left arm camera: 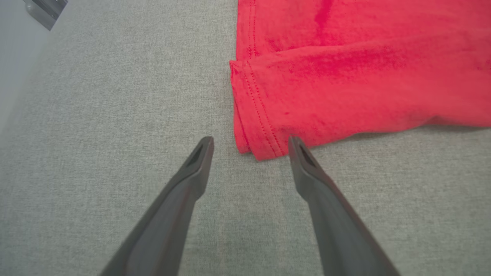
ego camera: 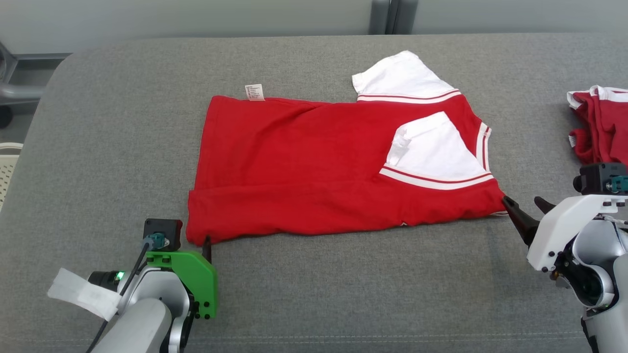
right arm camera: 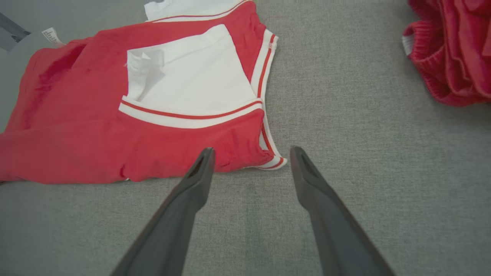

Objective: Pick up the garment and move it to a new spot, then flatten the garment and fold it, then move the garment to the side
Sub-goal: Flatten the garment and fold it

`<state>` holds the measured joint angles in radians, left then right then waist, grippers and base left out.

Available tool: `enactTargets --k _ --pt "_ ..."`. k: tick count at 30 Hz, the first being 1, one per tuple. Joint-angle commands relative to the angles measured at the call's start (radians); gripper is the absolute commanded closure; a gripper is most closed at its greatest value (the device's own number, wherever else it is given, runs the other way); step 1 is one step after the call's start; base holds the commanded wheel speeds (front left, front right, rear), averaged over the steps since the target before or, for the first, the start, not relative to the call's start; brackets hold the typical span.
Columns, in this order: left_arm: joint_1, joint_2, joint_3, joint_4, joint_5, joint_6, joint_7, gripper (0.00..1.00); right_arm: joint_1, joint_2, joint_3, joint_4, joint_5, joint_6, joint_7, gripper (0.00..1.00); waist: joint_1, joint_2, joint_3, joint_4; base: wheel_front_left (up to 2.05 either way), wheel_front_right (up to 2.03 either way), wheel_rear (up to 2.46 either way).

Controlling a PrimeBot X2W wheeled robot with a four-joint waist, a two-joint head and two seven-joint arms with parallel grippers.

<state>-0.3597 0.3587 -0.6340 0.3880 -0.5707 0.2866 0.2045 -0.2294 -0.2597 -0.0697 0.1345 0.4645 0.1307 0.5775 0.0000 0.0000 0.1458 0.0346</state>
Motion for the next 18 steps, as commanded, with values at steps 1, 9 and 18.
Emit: enactTargets --k 1,9,18 --pt "0.003 0.000 -0.001 0.006 -0.004 0.001 -0.004 0.00 0.003 0.008 -0.007 0.001 -0.016 0.000 -0.013 0.00 0.0000 0.0000 0.002 -0.004 0.00 0.00 0.00" --pt "-0.036 -0.013 -0.005 0.040 -0.014 -0.012 0.008 0.00 -0.055 0.053 -0.008 0.061 -0.071 0.000 -0.027 0.00 0.0000 0.0000 0.010 -0.007 0.00 0.00 0.00" --pt "-0.087 -0.035 0.001 0.070 -0.057 -0.026 0.090 0.00 -0.125 0.062 -0.013 0.119 -0.124 0.000 0.049 0.00 0.0000 0.0000 0.020 -0.004 0.00 0.00 0.00"
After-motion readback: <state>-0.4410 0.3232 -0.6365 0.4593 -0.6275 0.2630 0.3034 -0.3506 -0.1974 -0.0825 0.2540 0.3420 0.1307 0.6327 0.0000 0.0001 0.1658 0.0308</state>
